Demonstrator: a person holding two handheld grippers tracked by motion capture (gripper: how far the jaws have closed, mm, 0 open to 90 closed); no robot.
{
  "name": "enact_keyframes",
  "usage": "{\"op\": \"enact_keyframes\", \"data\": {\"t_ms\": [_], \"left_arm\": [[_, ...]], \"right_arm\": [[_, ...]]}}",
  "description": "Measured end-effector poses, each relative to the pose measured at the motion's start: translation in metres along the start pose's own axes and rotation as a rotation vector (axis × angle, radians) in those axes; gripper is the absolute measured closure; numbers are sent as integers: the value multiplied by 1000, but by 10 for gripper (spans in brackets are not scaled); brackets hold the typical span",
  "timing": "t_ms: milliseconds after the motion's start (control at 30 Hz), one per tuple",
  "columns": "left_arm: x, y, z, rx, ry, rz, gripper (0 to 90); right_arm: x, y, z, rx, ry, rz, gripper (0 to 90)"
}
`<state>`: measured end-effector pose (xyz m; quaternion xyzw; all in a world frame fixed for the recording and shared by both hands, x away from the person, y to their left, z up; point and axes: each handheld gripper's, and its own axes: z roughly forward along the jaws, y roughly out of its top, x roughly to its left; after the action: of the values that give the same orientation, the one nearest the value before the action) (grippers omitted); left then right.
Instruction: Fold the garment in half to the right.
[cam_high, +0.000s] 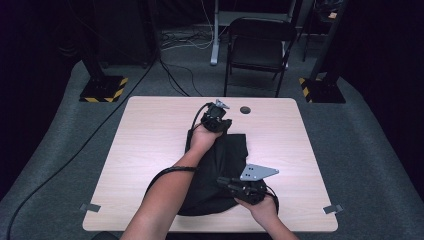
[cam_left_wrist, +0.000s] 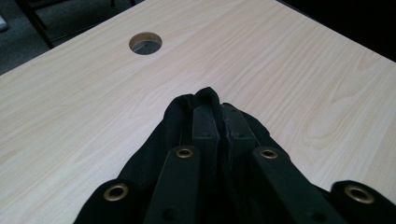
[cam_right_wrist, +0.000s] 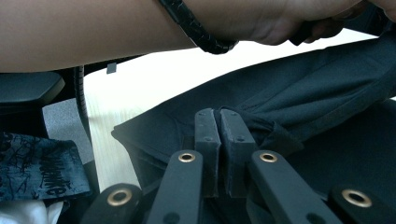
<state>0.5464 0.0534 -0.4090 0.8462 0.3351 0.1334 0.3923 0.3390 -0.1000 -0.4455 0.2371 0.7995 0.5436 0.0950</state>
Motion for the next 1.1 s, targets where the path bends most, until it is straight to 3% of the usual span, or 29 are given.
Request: {"op": "enact_keyframes", "data": {"t_ms": [1100], "left_arm": [[-17,-8,41,58,-32,19,856]], "right_arm": [[-6,-28,-7,75,-43,35,864]]}}
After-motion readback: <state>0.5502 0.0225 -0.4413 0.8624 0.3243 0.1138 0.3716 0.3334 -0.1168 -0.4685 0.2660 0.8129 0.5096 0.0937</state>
